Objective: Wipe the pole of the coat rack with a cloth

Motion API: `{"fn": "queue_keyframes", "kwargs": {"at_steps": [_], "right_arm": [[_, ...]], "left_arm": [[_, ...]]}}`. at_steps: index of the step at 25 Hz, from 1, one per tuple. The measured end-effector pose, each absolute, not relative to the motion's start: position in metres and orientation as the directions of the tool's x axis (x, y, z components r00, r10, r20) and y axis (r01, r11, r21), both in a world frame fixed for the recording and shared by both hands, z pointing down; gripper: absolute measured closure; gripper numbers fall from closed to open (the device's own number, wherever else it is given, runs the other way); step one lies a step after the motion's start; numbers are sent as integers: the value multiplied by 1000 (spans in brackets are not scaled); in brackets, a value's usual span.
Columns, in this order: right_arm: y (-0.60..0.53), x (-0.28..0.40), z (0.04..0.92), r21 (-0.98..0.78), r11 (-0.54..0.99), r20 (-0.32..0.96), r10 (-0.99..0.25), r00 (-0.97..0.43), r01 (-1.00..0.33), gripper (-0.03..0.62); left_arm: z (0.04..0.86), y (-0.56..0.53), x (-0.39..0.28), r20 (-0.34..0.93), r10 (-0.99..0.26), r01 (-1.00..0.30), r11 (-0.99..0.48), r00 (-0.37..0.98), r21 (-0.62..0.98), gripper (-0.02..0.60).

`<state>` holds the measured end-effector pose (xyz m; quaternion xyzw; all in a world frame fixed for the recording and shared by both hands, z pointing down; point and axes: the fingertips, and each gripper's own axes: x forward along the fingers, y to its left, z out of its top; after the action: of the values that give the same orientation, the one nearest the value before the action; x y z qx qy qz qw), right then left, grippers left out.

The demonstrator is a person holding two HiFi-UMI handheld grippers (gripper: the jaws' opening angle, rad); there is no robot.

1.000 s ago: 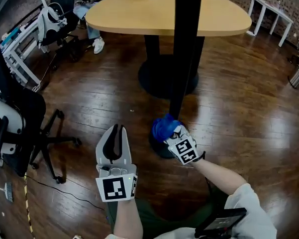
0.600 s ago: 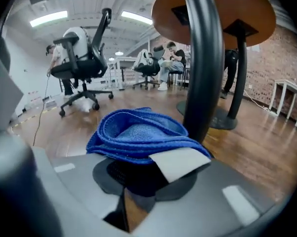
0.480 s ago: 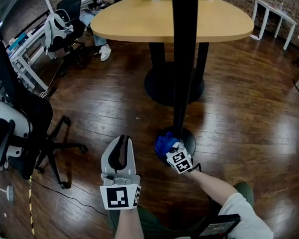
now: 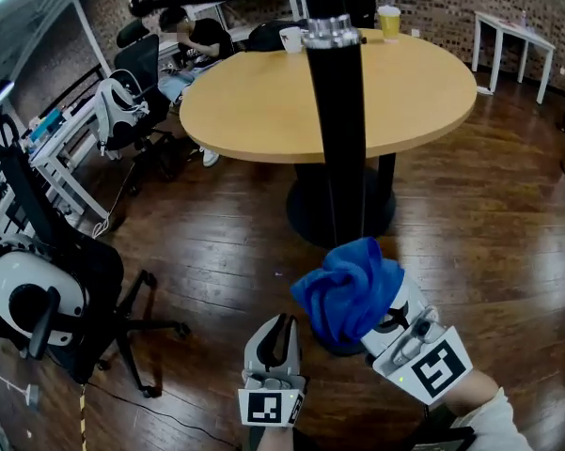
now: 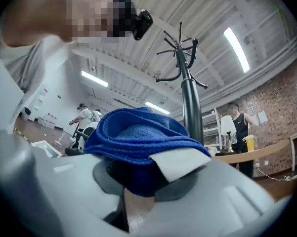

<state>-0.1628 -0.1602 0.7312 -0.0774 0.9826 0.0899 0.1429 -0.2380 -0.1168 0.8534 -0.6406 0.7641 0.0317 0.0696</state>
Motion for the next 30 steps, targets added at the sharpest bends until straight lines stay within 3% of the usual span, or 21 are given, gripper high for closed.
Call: {"fn": "queue_keyframes", "kwargs": {"at_steps": [3,8,13,18,24,30], "right_arm": [[-162,-160,721,125,968,-230,-186,-955,-218,502],[-165,-139,641,51,975,-148,-205,-967,-215,502],[-142,-114,518,-33,980,-93,-200,-975,-198,502],[-128,-71,396,-16,964,-51,-267,-962,-267,502],[-85,-38,320,29,948,-73,-314,-947,-316,502],[-23,33,288,19,955,-98,-293,-951,-296,502]], "left_arm": [[796,-108,-238,-247,-957,-983,172,-152,-64,534],[639,-102,-225,-170,-982,-995,89,-79,-50,532],[477,-74,-203,-144,-982,-992,115,-121,44,534],[346,-58,-177,-98,-994,-999,39,-41,22,532],[276,-15,-171,-124,-991,-995,57,-47,-79,532],[248,46,-99,-156,-987,-996,53,-41,-73,532]]}}
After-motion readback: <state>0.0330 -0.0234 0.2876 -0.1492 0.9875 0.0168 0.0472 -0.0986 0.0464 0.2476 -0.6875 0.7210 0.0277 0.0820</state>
